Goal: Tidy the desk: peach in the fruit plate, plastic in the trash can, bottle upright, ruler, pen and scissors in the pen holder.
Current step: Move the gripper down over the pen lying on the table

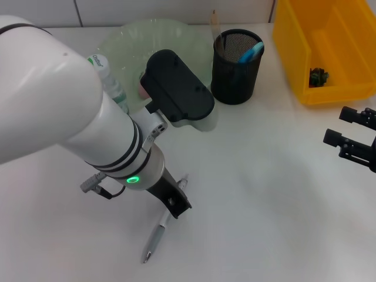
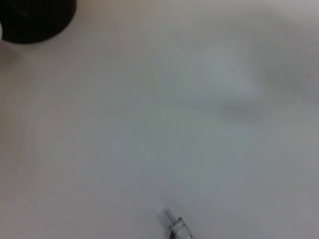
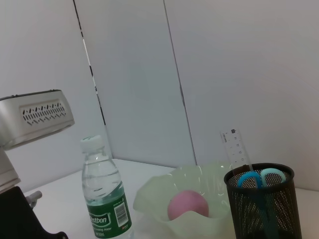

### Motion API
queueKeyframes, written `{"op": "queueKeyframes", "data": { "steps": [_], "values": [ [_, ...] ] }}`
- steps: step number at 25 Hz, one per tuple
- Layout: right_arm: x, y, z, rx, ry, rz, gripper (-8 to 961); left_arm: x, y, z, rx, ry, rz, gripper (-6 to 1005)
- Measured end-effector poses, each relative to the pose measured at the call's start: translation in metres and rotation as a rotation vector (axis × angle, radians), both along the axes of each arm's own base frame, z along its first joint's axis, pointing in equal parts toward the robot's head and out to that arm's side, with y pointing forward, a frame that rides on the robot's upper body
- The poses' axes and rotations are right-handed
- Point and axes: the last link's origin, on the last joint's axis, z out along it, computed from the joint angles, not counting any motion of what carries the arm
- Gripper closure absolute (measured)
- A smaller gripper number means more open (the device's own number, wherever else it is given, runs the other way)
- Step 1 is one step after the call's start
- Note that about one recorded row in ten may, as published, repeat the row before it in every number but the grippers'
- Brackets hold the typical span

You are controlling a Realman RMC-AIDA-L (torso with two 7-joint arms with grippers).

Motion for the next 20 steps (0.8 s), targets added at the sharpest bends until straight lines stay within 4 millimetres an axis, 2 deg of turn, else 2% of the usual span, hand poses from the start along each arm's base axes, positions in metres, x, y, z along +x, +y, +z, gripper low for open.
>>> {"op": "queueKeyframes", "data": {
  "steps": [7, 14, 16, 20],
  "values": [
    [0.000, 0.000, 0.000, -0.001, 0.002, -0.004, 262, 0.000, 0.008, 0.012, 0.046, -0.086, 0.095, 981],
    [0.001, 0.000, 0.001, -0.004, 0.005, -0.010, 262, -0.010, 0.012, 0.010, 0.055, -0.115, 0.164, 968],
    [0.001, 0.000, 0.001, -0.004, 0.005, -0.011, 262, -0.011, 0.013, 0.009, 0.057, -0.115, 0.167, 771],
    [0.001, 0.000, 0.001, -0.004, 0.005, -0.011, 263, -0.014, 0.012, 0.007, 0.054, -0.104, 0.167, 588]
  ]
}}
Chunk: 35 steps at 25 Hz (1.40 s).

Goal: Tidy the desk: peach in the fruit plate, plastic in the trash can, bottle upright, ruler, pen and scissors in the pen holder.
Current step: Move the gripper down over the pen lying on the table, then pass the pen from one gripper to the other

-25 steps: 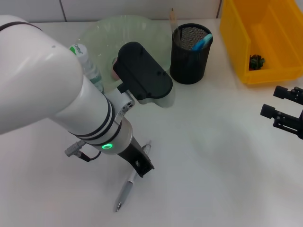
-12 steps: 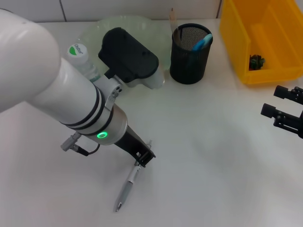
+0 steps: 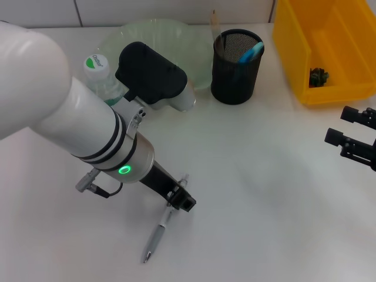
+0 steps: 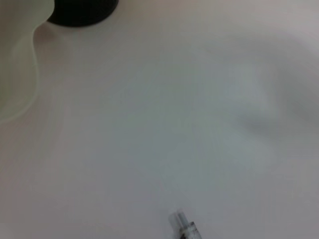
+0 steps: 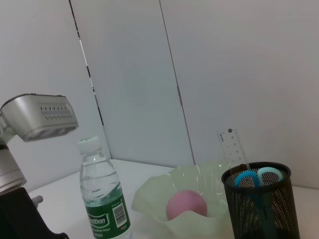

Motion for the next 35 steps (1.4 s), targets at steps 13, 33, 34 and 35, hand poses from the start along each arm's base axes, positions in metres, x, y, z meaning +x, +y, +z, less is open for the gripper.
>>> {"op": "queueKeyframes", "data": {
  "steps": [13, 33, 34, 35],
  "values": [
    [0.000, 0.000, 0.000, 0.000, 0.001, 0.000, 263, -0.010, 0.001, -0.001, 0.003, 0.032, 0.015, 491],
    [0.000, 0.000, -0.001, 0.001, -0.002, -0.004, 264, -0.010, 0.000, -0.007, -0.032, 0.073, 0.000, 751],
    [0.000, 0.001, -0.001, 0.002, -0.003, -0.005, 264, -0.010, 0.000, -0.007, -0.032, 0.073, 0.000, 757],
    [0.000, 0.001, -0.001, 0.002, -0.003, -0.005, 264, -0.010, 0.000, -0.006, -0.033, 0.077, -0.002, 762]
  ]
}}
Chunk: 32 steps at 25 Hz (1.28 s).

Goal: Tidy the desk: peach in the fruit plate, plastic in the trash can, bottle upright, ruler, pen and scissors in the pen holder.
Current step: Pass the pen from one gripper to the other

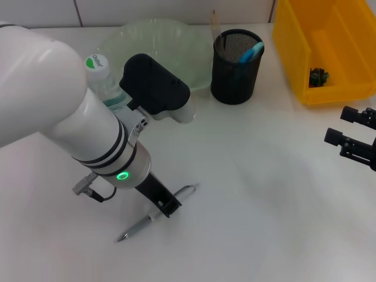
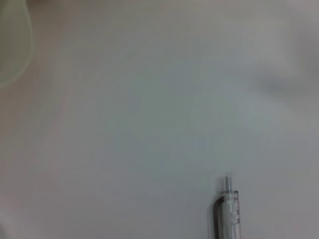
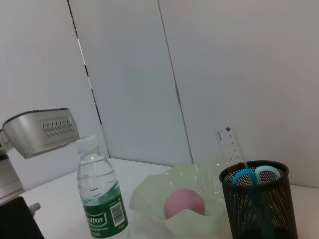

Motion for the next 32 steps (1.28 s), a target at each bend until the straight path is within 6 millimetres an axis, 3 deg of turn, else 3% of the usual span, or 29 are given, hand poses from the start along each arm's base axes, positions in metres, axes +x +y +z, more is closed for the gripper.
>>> {"op": "queueKeyframes", "data": {
  "steps": [9, 16, 18, 19, 23, 24, 28, 30, 32],
  "values": [
    [0.004, 0.000, 0.003, 0.023, -0.001, -0.022, 265, 0.015, -0.001, 0.004, -0.008, -0.008, -0.059, 812],
    [0.012, 0.004, 0.006, 0.068, -0.002, -0.080, 265, 0.073, 0.000, 0.030, 0.074, -0.194, -0.272, 817],
    [0.013, 0.004, 0.005, 0.071, -0.003, -0.089, 265, 0.094, 0.005, 0.040, 0.134, -0.281, -0.361, 815],
    [0.014, 0.005, 0.005, 0.074, -0.005, -0.095, 265, 0.115, 0.013, 0.046, 0.210, -0.385, -0.475, 814],
    [0.015, 0.005, 0.004, 0.074, -0.003, -0.104, 266, 0.135, 0.021, 0.047, 0.309, -0.503, -0.610, 809],
    [0.015, 0.005, 0.003, 0.073, 0.000, -0.107, 266, 0.147, 0.026, 0.043, 0.419, -0.604, -0.705, 808],
    [0.016, 0.006, 0.003, 0.075, 0.000, -0.117, 266, 0.149, 0.027, 0.041, 0.460, -0.639, -0.731, 803],
    [0.016, 0.007, 0.002, 0.076, 0.000, -0.117, 266, 0.153, 0.034, 0.032, 0.671, -0.762, -0.804, 801],
    [0.015, 0.007, 0.001, 0.074, 0.002, -0.117, 266, 0.151, 0.036, 0.026, 0.753, -0.788, -0.825, 798]
  ]
}}
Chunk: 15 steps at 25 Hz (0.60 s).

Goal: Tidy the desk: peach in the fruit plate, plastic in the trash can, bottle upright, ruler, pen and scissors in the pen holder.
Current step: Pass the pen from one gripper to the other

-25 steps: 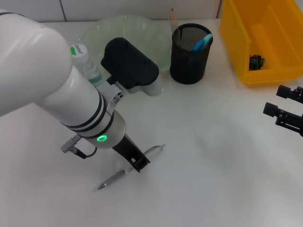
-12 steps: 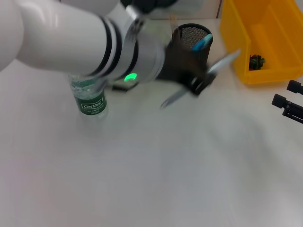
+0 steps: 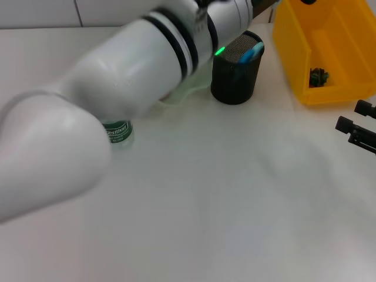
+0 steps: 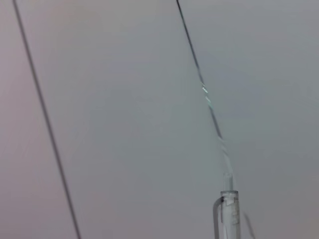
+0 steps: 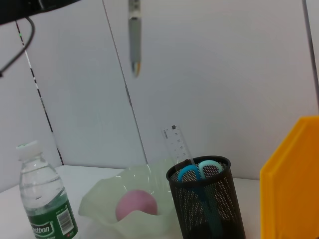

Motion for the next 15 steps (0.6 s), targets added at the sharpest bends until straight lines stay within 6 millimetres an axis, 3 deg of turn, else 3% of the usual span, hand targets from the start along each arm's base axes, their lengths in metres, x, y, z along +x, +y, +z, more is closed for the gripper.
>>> {"op": "queueKeyframes", "data": {
  "steps": [2, 9, 15],
  "values": [
    [0.000, 0.001, -0.001, 0.000, 0.001, -0.006, 266, -0.008, 0.001, -0.015, 0.109, -0.089, -0.030, 796],
    [-0.001, 0.005, -0.004, -0.010, -0.004, -0.006, 266, -0.033, 0.014, -0.018, 0.145, -0.311, -0.061, 788],
    [-0.004, 0.009, -0.007, -0.015, 0.008, -0.005, 267, -0.054, 0.026, -0.027, 0.117, -0.228, -0.039, 780]
  ]
}}
